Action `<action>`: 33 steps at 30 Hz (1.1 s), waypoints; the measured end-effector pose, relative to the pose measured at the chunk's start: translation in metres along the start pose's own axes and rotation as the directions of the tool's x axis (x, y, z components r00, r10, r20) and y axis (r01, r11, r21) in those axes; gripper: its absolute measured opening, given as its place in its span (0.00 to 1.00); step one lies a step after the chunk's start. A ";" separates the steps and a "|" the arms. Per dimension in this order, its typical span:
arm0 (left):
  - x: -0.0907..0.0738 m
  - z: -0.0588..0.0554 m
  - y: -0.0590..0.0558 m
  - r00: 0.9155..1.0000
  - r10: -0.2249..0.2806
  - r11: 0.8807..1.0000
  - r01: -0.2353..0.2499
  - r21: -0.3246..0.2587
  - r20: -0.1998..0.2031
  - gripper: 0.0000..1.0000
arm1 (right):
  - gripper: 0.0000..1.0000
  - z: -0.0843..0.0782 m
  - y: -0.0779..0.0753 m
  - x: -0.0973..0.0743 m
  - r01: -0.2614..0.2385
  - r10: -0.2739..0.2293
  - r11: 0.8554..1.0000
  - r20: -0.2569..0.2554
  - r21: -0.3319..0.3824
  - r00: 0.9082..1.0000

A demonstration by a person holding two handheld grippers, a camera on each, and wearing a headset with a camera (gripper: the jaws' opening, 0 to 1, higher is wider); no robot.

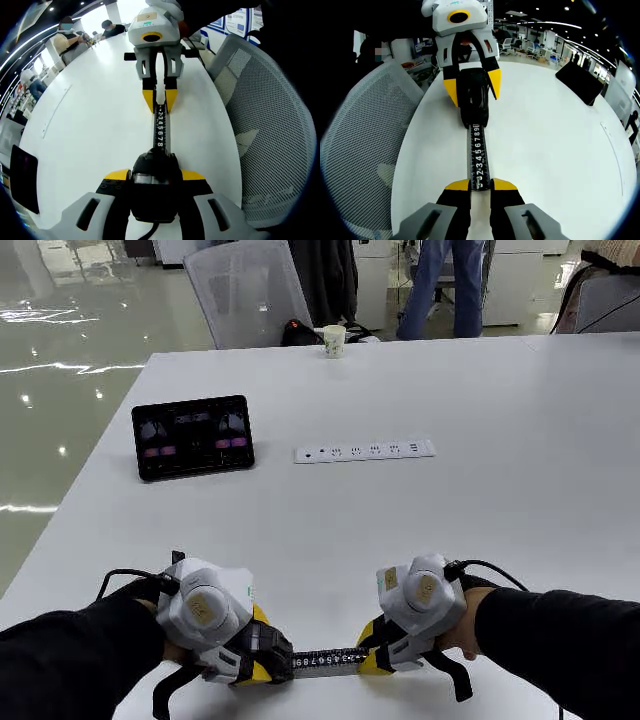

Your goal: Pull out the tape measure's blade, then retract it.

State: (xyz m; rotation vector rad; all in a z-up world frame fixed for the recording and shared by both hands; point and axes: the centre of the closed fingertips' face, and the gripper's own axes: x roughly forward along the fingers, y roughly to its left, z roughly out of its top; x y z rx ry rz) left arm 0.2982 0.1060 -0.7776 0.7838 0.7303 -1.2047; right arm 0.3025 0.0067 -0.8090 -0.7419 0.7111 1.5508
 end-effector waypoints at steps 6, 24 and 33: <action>0.000 0.000 0.000 1.000 0.000 1.000 0.000 0.001 -0.002 0.30 | 0.11 -0.004 0.000 -0.002 0.003 -0.003 1.000 -0.005 -0.001 1.000; -0.002 0.001 -0.002 1.000 -0.003 1.000 0.003 -0.001 -0.001 0.30 | 0.10 -0.014 -0.001 -0.009 0.009 -0.009 1.000 -0.014 0.002 1.000; -0.002 0.001 -0.001 1.000 -0.001 1.000 0.001 -0.002 -0.001 0.31 | 0.10 -0.019 0.000 -0.013 0.016 -0.016 1.000 -0.017 0.006 1.000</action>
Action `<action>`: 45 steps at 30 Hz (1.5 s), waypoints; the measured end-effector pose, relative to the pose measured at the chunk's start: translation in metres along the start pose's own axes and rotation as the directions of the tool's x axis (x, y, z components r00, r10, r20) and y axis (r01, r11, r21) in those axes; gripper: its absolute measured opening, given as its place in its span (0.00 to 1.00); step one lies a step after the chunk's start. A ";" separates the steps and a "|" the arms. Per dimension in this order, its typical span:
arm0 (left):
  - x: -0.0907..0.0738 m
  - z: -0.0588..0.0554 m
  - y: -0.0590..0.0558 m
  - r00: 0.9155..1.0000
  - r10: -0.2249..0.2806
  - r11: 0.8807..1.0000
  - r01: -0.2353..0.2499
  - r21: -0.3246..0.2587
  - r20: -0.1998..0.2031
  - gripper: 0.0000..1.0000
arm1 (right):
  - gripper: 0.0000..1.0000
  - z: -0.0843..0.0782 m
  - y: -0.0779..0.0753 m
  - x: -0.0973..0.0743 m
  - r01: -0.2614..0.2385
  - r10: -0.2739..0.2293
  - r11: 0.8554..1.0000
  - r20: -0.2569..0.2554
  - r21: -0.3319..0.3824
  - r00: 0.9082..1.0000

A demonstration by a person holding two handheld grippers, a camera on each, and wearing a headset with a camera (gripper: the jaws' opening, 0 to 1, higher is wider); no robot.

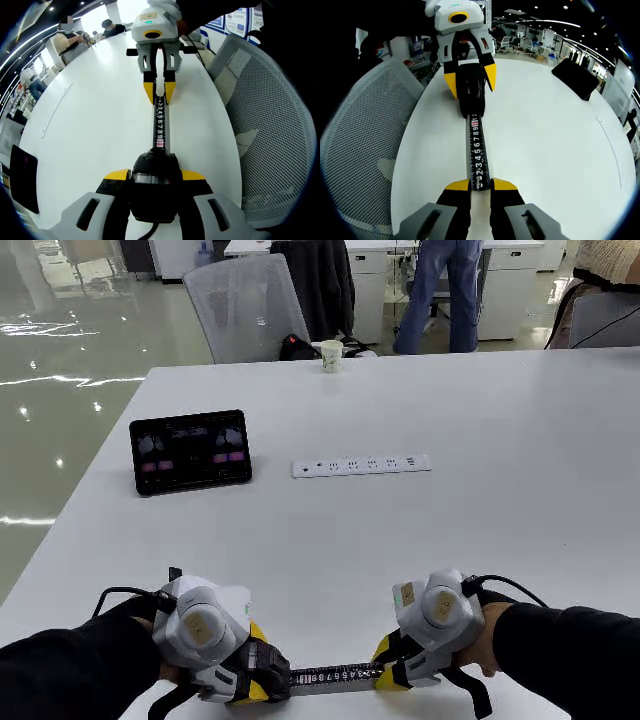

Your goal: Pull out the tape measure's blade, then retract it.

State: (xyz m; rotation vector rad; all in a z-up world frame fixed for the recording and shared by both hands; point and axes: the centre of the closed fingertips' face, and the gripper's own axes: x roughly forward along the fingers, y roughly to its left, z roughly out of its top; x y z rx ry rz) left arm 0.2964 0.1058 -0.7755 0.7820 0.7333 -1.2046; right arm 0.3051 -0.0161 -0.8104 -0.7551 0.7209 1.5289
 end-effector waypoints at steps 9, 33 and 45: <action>0.000 0.000 0.001 1.000 0.001 1.000 -0.001 0.000 -0.001 0.31 | 0.10 -0.004 0.000 -0.004 0.002 -0.002 1.000 -0.004 0.000 1.000; 0.000 0.000 0.000 1.000 0.003 1.000 -0.003 0.000 0.001 0.31 | 0.10 -0.010 0.000 -0.012 0.004 -0.004 1.000 -0.014 0.009 1.000; 0.000 0.001 0.000 1.000 0.004 1.000 -0.004 0.000 0.002 0.31 | 0.10 -0.014 0.000 -0.014 0.006 -0.006 1.000 -0.016 0.017 1.000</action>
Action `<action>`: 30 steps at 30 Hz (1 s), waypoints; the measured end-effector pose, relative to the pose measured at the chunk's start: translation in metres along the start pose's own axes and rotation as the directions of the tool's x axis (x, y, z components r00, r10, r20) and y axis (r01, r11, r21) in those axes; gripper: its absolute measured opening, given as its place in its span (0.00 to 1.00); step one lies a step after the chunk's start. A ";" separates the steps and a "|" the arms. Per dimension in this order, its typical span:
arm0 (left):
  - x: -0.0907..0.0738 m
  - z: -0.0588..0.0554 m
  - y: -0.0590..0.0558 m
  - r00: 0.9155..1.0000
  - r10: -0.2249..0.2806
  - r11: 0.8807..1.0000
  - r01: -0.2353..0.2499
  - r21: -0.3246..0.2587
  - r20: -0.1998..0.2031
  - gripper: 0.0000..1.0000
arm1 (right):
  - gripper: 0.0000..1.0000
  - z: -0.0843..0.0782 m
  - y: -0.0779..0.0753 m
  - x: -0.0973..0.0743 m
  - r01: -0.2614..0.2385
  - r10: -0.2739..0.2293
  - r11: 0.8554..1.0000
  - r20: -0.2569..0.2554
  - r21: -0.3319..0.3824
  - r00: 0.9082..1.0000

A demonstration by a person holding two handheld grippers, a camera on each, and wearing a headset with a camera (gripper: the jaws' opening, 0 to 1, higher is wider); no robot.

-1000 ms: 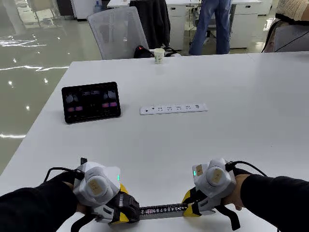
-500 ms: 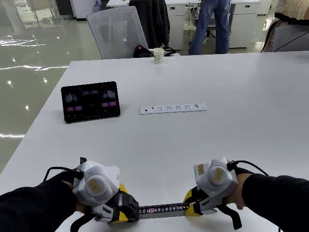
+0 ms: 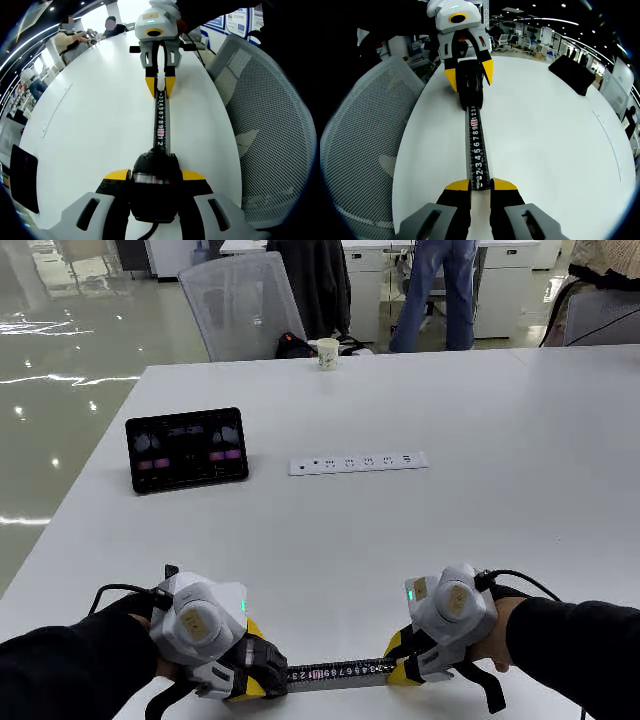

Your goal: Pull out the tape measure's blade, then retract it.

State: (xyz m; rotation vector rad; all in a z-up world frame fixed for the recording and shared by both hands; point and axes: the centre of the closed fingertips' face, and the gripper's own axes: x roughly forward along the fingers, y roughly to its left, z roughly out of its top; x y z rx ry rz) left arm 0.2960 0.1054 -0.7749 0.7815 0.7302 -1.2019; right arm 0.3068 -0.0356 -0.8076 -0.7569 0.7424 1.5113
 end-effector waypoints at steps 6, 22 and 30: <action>0.000 0.000 -0.001 1.000 0.001 1.000 -0.001 -0.001 0.000 0.31 | 0.10 -0.002 0.000 -0.001 0.001 -0.001 1.000 -0.001 0.001 1.000; -0.001 0.000 -0.001 1.000 0.002 1.000 -0.002 -0.003 0.001 0.31 | 0.10 -0.007 -0.001 -0.004 0.004 -0.004 1.000 -0.007 0.007 1.000; 0.000 -0.001 0.000 1.000 0.002 1.000 -0.002 -0.003 0.001 0.31 | 0.10 -0.010 -0.002 -0.006 0.003 -0.003 1.000 -0.012 -0.001 1.000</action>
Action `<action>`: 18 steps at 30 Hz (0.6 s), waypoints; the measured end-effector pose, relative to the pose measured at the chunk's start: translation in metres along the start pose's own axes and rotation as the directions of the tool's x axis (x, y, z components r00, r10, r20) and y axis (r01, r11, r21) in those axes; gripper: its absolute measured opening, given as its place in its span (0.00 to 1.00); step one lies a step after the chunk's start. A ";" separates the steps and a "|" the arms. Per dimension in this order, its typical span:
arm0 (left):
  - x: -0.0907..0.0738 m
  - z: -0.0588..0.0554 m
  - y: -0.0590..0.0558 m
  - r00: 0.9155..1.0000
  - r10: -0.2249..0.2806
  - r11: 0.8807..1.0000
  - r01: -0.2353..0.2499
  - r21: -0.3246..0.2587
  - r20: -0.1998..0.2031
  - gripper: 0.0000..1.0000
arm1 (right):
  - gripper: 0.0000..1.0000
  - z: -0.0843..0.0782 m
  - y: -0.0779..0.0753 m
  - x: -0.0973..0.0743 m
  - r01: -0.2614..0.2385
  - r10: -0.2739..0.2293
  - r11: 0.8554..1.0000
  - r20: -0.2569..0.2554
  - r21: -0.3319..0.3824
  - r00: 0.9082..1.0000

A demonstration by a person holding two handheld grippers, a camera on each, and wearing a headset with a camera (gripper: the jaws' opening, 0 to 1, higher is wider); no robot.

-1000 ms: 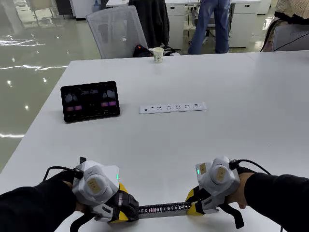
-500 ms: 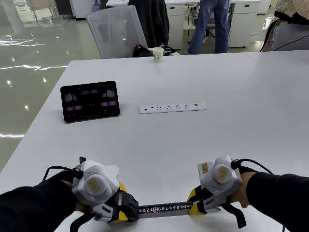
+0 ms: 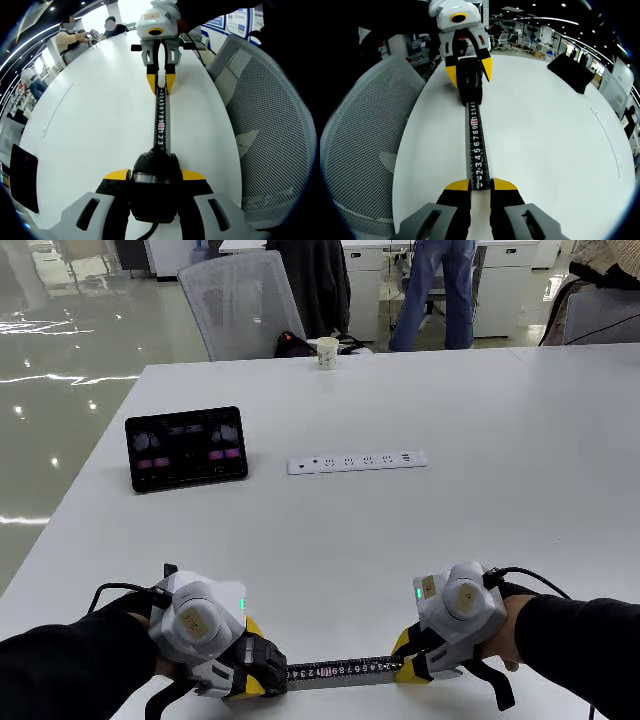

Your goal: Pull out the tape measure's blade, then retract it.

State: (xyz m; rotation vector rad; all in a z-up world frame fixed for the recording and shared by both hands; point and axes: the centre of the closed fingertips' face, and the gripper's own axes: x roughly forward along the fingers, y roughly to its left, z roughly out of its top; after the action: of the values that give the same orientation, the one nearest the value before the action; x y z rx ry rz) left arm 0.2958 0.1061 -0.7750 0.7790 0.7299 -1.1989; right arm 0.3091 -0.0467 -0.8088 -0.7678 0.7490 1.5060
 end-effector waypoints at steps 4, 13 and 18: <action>0.000 0.000 0.000 1.000 0.000 1.000 0.000 -0.003 0.001 0.31 | 0.10 -0.001 0.000 -0.001 0.001 -0.001 1.000 -0.002 0.001 1.000; 0.001 0.000 0.001 1.000 0.001 1.000 -0.001 -0.004 0.003 0.31 | 0.10 -0.004 0.000 -0.003 0.003 -0.003 1.000 -0.002 0.006 1.000; 0.001 0.000 0.001 1.000 0.001 1.000 -0.001 -0.003 0.003 0.31 | 0.10 -0.004 0.000 -0.004 0.002 -0.002 1.000 -0.003 0.002 1.000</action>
State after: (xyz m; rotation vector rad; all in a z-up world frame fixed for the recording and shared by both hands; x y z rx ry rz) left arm 0.2966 0.1062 -0.7758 0.7746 0.7287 -1.1974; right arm 0.3094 -0.0525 -0.8079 -0.7693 0.7520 1.5017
